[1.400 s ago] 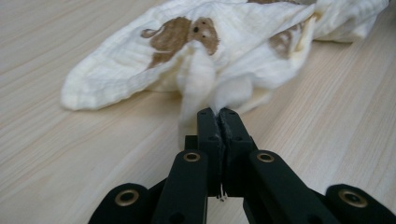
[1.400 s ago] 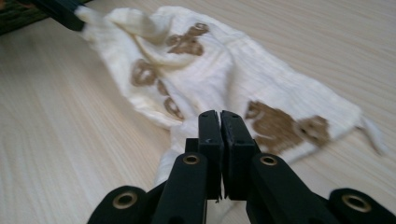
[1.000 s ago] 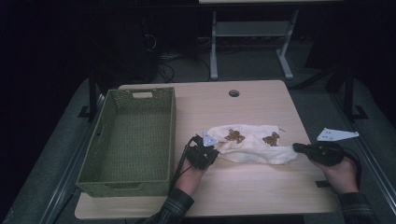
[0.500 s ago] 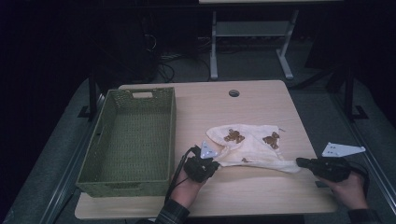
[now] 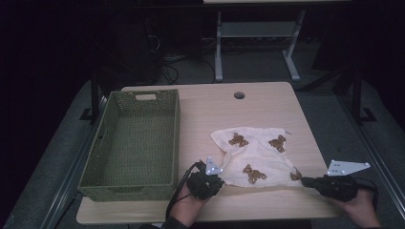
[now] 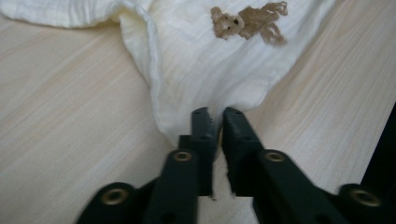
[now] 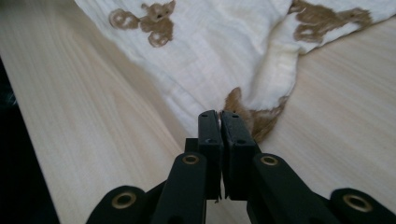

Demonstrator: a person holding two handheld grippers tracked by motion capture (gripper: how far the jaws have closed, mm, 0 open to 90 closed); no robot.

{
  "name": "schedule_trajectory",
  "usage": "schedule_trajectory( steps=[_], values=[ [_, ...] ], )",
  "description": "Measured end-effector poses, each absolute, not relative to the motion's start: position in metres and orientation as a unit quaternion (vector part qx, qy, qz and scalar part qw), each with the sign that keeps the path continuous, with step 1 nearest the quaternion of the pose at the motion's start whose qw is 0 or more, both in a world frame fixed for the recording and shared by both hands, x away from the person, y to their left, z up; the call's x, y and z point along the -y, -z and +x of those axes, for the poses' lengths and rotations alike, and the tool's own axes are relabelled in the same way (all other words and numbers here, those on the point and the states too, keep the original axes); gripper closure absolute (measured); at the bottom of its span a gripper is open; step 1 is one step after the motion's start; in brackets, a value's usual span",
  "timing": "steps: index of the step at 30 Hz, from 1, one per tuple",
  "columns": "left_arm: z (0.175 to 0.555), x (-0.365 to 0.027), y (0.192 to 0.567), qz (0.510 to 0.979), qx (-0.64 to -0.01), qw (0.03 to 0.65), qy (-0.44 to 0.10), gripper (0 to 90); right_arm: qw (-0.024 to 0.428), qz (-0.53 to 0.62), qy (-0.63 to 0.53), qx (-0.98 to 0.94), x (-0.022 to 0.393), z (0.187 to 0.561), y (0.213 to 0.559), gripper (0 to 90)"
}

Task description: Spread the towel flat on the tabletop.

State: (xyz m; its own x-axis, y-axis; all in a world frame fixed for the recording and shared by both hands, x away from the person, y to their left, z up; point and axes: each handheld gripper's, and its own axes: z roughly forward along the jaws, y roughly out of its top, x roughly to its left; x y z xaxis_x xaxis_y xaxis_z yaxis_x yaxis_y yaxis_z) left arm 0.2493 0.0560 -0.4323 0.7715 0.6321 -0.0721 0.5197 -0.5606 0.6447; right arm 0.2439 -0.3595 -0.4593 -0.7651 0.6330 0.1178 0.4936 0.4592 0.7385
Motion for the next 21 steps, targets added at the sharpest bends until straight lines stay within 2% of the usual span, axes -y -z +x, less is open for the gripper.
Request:
schedule_trajectory(
  steps=[2, 4, 11, 21],
  values=[
    [0.251, -0.056, 0.431, 0.875, -0.327, 0.346, -0.084, 71.4, 0.084, 0.326, -0.407, -0.849, 0.359, 0.244, 0.459, 78.4],
    [0.253, -0.055, 0.43, 0.87, -0.331, 0.356, -0.08, 68.5, 0.083, 0.325, -0.422, -0.843, 0.361, 0.246, 0.455, 73.1],
    [0.27, -0.047, 0.425, 0.866, -0.333, 0.359, -0.101, 61.5, 0.098, 0.325, -0.426, -0.839, 0.357, 0.263, 0.448, 70.4],
    [0.312, -0.036, 0.423, 0.858, -0.35, 0.355, -0.127, 60.8, 0.108, 0.322, -0.418, -0.842, 0.342, 0.304, 0.443, 70.4]
  ],
)
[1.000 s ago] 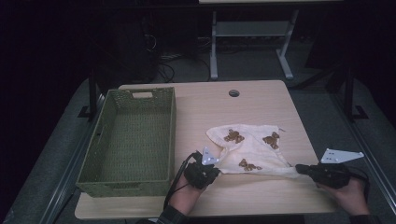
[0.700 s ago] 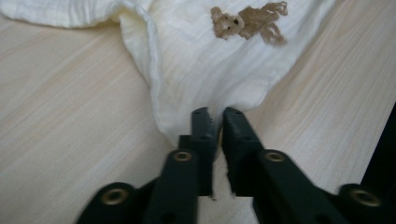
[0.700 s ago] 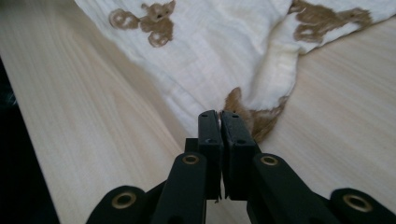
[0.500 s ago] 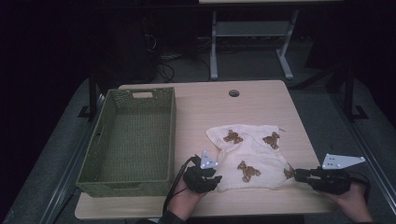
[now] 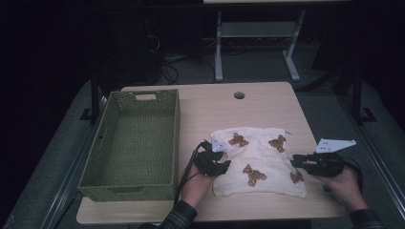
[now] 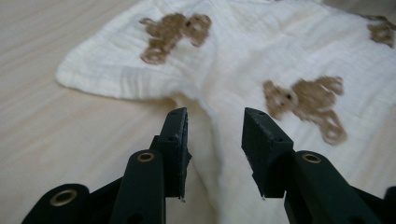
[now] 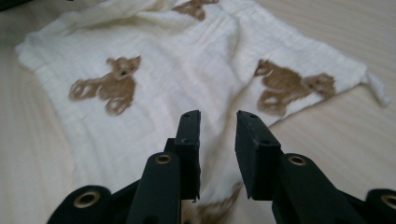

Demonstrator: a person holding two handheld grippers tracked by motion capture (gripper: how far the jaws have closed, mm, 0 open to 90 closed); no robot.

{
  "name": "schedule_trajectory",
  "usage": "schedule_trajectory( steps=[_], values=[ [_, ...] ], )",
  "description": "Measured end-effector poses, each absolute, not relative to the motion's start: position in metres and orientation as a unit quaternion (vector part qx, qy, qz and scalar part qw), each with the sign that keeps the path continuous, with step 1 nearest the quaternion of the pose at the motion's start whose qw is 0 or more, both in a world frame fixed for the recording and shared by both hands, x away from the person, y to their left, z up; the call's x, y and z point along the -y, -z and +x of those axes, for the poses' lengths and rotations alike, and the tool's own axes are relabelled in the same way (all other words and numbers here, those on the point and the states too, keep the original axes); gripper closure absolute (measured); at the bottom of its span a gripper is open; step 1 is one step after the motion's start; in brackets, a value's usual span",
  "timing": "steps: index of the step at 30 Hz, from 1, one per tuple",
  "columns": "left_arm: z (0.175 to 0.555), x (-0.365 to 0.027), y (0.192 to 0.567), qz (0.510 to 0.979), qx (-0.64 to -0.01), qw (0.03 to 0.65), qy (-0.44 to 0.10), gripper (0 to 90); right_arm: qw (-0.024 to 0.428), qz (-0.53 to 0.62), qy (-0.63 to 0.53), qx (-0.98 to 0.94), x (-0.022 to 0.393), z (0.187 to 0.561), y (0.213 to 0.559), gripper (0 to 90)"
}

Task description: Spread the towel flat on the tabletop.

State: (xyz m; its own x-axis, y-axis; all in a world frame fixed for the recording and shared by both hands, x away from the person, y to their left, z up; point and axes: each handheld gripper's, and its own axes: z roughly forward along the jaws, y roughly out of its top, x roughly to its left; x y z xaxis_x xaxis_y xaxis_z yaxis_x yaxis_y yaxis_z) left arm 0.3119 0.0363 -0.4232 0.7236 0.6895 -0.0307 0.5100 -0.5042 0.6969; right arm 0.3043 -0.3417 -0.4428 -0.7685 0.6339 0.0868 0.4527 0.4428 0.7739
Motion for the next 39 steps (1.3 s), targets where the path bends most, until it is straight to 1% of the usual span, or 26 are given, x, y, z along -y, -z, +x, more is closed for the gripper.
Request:
schedule_trajectory(
  steps=[5, 11, 14, 16, 20, 25, 30, 33, 38, 39],
  values=[
    [0.336, -0.035, 0.42, 0.85, -0.364, 0.354, -0.141, 61.8, 0.127, 0.324, -0.414, -0.841, 0.337, 0.33, 0.436, 70.3],
    [0.368, -0.034, 0.423, 0.846, -0.386, 0.336, -0.151, 60.9, 0.131, 0.338, -0.414, -0.835, 0.334, 0.368, 0.432, 70.3],
    [0.381, -0.034, 0.426, 0.847, -0.393, 0.322, -0.155, 60.6, 0.133, 0.354, -0.413, -0.829, 0.335, 0.392, 0.435, 70.3],
    [0.39, -0.034, 0.43, 0.843, -0.398, 0.319, -0.17, 58.7, 0.132, 0.365, -0.411, -0.825, 0.338, 0.405, 0.44, 70.3],
    [0.405, -0.038, 0.438, 0.842, -0.411, 0.309, -0.165, 58.3, 0.127, 0.38, -0.396, -0.826, 0.342, 0.424, 0.451, 69.2],
    [0.42, -0.045, 0.444, 0.837, -0.428, 0.297, -0.17, 57.3, 0.124, 0.391, -0.388, -0.826, 0.343, 0.44, 0.457, 67.7],
    [0.431, -0.048, 0.45, 0.827, -0.446, 0.306, -0.152, 56.9, 0.113, 0.404, -0.368, -0.83, 0.341, 0.451, 0.465, 67.9],
    [0.433, -0.046, 0.453, 0.829, -0.445, 0.304, -0.149, 58.0, 0.109, 0.407, -0.361, -0.832, 0.341, 0.454, 0.469, 69.4],
    [0.437, -0.047, 0.46, 0.832, -0.447, 0.295, -0.147, 64.1, 0.109, 0.405, -0.354, -0.836, 0.337, 0.453, 0.472, 71.4],
    [0.438, -0.047, 0.461, 0.831, -0.447, 0.297, -0.145, 64.1, 0.108, 0.405, -0.354, -0.836, 0.337, 0.453, 0.472, 72.1]
  ],
)
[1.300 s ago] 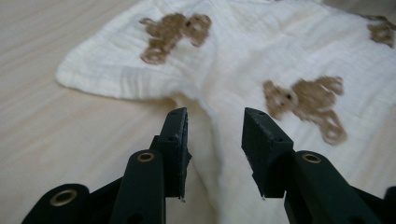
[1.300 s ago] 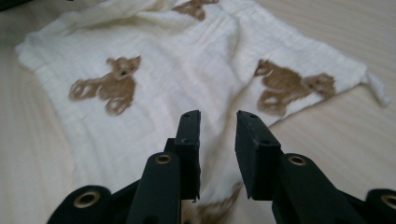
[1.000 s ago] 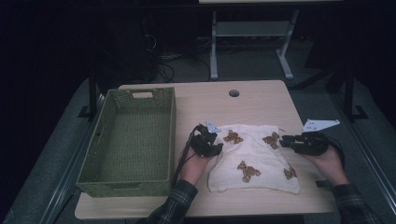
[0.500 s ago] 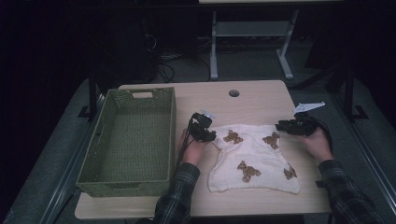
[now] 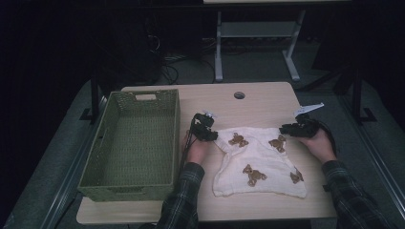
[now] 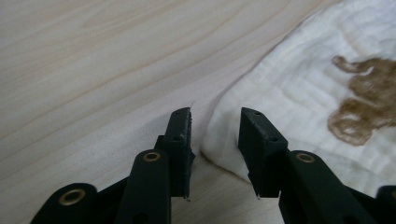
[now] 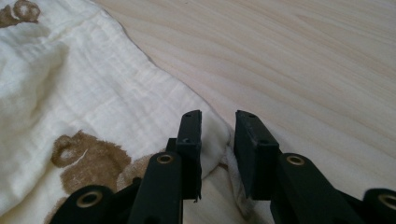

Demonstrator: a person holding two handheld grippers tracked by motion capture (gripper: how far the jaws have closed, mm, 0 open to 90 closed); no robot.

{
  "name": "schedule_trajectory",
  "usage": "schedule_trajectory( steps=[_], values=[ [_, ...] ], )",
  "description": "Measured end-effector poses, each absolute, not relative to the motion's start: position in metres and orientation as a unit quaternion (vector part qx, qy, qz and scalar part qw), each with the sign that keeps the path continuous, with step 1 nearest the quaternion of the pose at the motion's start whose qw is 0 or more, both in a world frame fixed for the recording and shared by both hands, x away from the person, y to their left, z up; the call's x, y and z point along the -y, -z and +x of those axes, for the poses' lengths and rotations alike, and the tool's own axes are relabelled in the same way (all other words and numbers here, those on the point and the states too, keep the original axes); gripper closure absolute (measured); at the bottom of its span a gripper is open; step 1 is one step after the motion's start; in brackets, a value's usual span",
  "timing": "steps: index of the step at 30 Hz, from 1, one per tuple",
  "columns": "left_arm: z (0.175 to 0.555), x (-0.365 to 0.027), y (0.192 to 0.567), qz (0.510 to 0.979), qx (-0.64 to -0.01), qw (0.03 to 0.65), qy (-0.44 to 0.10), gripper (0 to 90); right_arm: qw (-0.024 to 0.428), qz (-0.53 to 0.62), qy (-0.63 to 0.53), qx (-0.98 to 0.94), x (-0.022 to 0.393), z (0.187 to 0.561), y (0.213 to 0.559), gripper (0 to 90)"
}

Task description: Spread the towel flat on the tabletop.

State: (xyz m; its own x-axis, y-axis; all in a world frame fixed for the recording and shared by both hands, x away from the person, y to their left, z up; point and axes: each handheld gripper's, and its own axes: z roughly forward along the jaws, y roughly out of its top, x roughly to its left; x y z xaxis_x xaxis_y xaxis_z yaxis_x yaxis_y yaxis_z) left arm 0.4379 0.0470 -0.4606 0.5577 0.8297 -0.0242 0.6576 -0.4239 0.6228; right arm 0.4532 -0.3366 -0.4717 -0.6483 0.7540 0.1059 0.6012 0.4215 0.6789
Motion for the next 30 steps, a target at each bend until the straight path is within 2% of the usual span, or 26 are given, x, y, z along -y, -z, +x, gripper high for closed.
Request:
schedule_trajectory(
  steps=[3, 5, 7, 21, 30],
  values=[
    [0.439, -0.047, 0.461, 0.833, -0.441, 0.299, -0.147, 67.9, 0.11, 0.404, -0.353, -0.837, 0.337, 0.453, 0.472, 79.9],
    [0.439, -0.046, 0.461, 0.836, -0.437, 0.3, -0.145, 79.2, 0.11, 0.4, -0.353, -0.838, 0.335, 0.452, 0.472, 85.3],
    [0.44, -0.044, 0.46, 0.837, -0.433, 0.297, -0.153, 84.6, 0.117, 0.397, -0.35, -0.84, 0.334, 0.45, 0.471, 86.6],
    [0.464, -0.043, 0.433, 0.817, -0.439, 0.313, -0.203, 85.8, 0.158, 0.398, -0.366, -0.826, 0.35, 0.464, 0.437, 86.8],
    [0.479, -0.038, 0.45, 0.818, -0.452, 0.294, -0.201, 85.0, 0.157, 0.408, -0.357, -0.825, 0.341, 0.48, 0.447, 86.2]
  ],
)
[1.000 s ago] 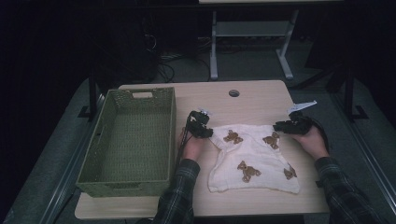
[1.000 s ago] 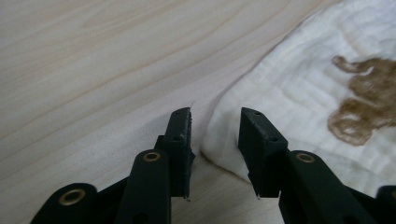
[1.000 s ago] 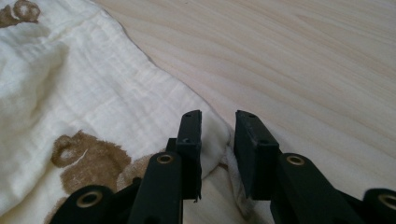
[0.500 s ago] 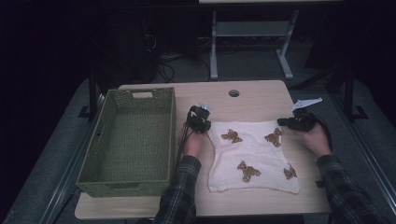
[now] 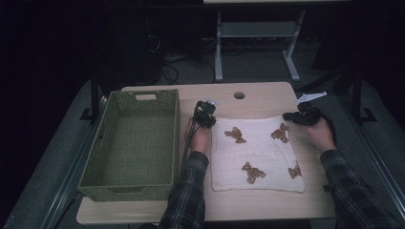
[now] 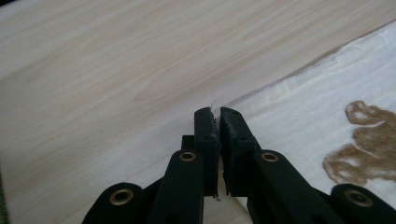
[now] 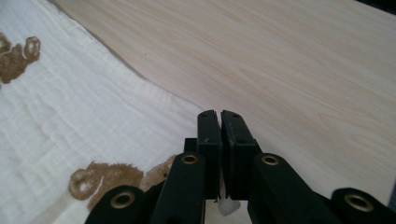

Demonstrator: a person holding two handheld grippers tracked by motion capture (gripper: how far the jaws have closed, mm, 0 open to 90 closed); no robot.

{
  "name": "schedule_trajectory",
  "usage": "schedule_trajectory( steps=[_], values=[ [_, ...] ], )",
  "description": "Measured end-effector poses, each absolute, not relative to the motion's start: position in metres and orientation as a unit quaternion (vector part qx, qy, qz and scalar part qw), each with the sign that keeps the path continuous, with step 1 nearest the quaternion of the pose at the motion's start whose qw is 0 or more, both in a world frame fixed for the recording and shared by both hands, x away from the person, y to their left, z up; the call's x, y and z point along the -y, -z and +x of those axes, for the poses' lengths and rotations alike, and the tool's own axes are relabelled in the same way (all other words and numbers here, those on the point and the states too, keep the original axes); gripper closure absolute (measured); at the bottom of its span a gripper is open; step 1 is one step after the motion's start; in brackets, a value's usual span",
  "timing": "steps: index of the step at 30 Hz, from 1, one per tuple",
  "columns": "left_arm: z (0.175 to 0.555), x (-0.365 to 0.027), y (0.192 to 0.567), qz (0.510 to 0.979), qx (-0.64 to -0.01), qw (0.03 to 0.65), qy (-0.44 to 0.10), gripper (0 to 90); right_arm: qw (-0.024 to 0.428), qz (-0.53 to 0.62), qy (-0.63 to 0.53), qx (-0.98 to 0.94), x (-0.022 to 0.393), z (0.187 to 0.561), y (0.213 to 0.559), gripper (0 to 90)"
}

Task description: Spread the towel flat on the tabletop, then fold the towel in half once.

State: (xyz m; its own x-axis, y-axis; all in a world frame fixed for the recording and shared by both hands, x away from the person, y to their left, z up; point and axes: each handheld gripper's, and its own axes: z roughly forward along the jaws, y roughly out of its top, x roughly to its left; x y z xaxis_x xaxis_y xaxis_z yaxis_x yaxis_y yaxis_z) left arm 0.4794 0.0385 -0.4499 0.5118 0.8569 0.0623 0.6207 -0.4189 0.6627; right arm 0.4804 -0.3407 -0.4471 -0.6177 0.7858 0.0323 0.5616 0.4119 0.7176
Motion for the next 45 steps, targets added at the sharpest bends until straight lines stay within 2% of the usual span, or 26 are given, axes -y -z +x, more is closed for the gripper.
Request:
schedule_trajectory(
  steps=[5, 8, 15, 24, 29, 31, 45],
  values=[
    [0.483, -0.043, 0.454, 0.816, -0.457, 0.296, -0.198, 71.8, 0.149, 0.412, -0.364, -0.822, 0.34, 0.483, 0.45, 74.9],
    [0.485, -0.046, 0.453, 0.809, -0.462, 0.304, -0.197, 67.0, 0.148, 0.418, -0.373, -0.815, 0.343, 0.484, 0.449, 73.1],
    [0.488, -0.05, 0.461, 0.811, -0.468, 0.292, -0.193, 63.9, 0.129, 0.432, -0.364, -0.815, 0.346, 0.491, 0.463, 71.5],
    [0.488, -0.049, 0.463, 0.813, -0.466, 0.293, -0.19, 66.9, 0.13, 0.429, -0.357, -0.82, 0.344, 0.49, 0.474, 73.0],
    [0.487, -0.046, 0.464, 0.816, -0.46, 0.301, -0.178, 82.1, 0.127, 0.426, -0.357, -0.822, 0.342, 0.488, 0.474, 83.2],
    [0.487, -0.045, 0.464, 0.815, -0.461, 0.302, -0.175, 85.5, 0.127, 0.423, -0.355, -0.824, 0.341, 0.488, 0.474, 85.5],
    [0.485, -0.038, 0.459, 0.809, -0.457, 0.335, -0.154, 87.0, 0.159, 0.434, -0.344, -0.817, 0.356, 0.493, 0.457, 87.1]
  ],
)
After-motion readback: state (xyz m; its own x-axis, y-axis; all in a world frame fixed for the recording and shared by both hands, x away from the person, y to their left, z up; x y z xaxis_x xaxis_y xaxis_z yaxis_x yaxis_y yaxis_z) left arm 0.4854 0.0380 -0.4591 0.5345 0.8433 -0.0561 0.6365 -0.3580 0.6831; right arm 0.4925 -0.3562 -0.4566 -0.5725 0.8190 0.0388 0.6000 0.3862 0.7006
